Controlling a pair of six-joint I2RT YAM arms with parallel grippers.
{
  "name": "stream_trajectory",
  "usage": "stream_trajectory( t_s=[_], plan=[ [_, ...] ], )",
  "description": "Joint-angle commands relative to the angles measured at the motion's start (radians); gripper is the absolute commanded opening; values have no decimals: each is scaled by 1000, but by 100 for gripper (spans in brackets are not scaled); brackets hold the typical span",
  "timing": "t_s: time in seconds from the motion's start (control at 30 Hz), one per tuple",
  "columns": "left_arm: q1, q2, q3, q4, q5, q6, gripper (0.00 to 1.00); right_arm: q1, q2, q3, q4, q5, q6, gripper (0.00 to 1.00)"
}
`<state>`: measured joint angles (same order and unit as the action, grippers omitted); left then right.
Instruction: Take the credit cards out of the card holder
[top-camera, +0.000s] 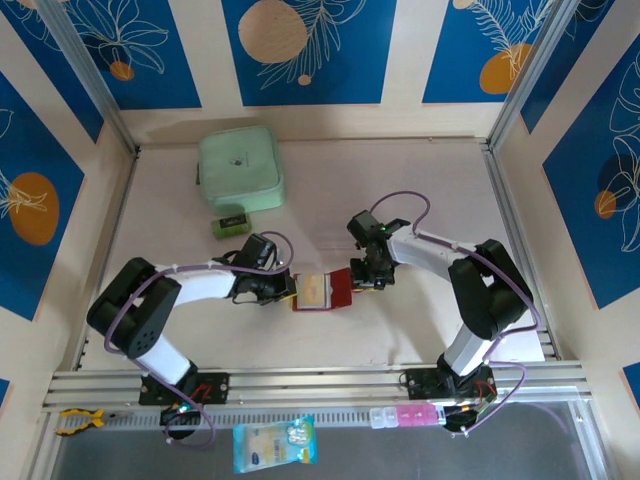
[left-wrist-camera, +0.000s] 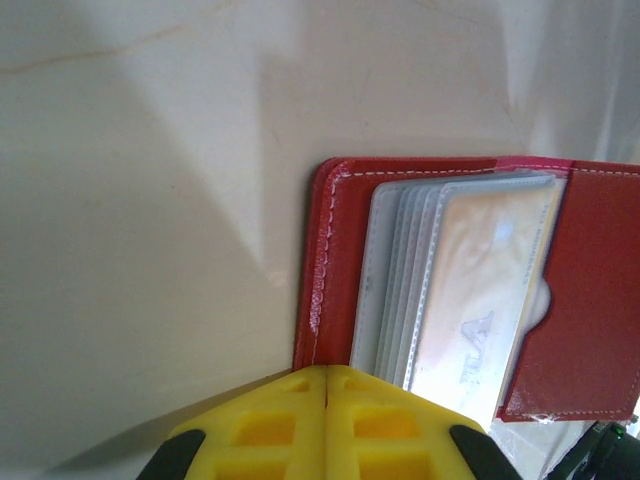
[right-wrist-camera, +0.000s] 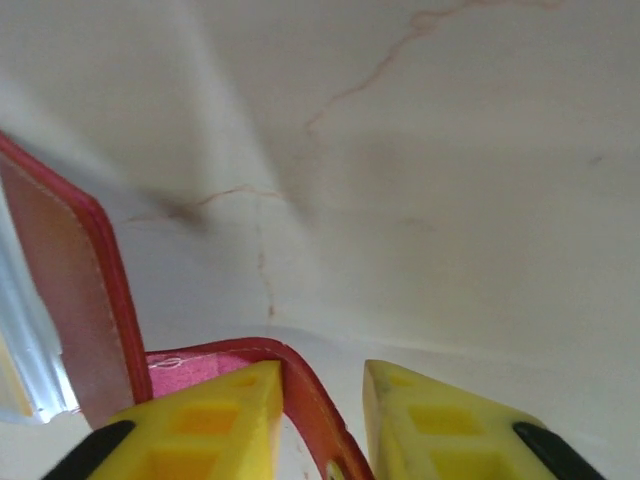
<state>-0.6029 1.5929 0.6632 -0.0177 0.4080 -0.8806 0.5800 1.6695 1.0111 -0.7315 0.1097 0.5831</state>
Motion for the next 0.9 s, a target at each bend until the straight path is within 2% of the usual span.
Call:
stream_trajectory(
  t_s=[0.0,0.13,0.43,0.7,0.87],
  plan=[
    [-9,32,6,-46,-24,14,5,-18,-16,-6,-54,43,-23,32],
    [-9,33,5,-53,-26,14,5,-35,-19,-17,-64,62,-36,40],
    [-8,49,2,-59,-23,14,5,-52,18,-58,-51,113,-39,49],
    [-8,44,0,-81,-40,20,5,-60,3,-54,-83,169,-16,50],
    [-7,48,-5,-73,-37,18,4,-62,1,-43,-86,166,-20,43]
  ],
)
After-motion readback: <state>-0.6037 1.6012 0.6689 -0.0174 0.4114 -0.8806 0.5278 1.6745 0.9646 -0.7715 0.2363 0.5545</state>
